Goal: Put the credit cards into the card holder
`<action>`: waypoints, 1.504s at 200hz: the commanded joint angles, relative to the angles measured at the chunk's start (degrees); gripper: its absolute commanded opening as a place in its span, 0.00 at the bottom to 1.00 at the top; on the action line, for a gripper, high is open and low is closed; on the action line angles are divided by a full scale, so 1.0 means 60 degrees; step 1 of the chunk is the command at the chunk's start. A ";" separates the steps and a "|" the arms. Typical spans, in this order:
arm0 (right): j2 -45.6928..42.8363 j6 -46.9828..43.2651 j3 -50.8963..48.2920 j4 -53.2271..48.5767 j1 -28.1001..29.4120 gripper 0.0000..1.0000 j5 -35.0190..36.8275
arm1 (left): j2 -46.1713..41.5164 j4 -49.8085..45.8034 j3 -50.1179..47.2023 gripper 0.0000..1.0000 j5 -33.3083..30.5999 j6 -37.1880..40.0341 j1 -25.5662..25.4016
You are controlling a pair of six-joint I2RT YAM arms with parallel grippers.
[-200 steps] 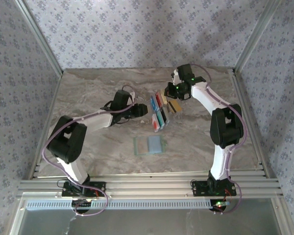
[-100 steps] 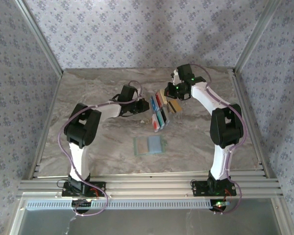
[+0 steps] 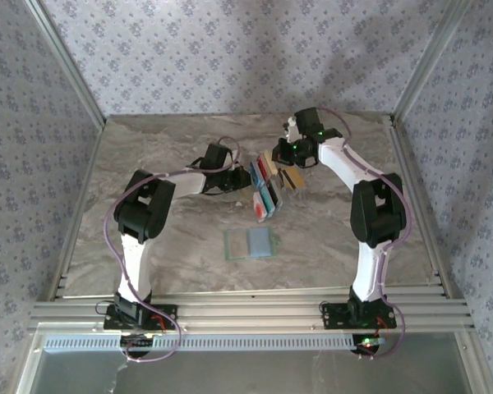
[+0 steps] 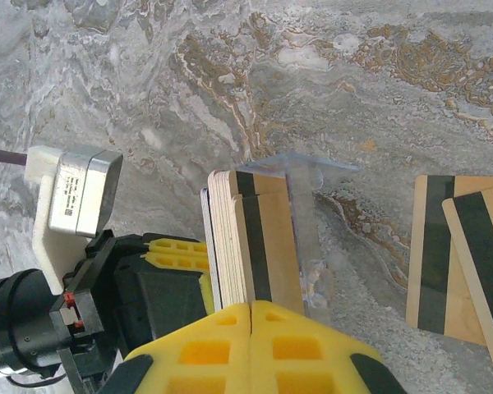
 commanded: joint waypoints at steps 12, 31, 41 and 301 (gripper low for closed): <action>0.0116 0.0070 -0.0157 -0.0137 0.0011 0.10 -0.0945 | 0.0291 -0.0013 0.0308 0.12 0.0174 0.0225 -0.0050; 0.0044 0.0131 -0.0221 -0.0018 -0.0037 0.14 -0.1067 | 0.0361 -0.0042 0.0366 0.12 0.0188 0.0228 -0.0040; 0.0015 0.0160 -0.0252 0.0045 -0.0052 0.14 -0.1132 | 0.0393 -0.0043 0.0395 0.12 0.0202 0.0225 -0.0049; -0.0693 0.0550 -0.0875 0.0810 -0.0433 0.24 -0.1405 | 0.0530 -0.0160 0.0515 0.13 0.0262 0.0244 -0.0038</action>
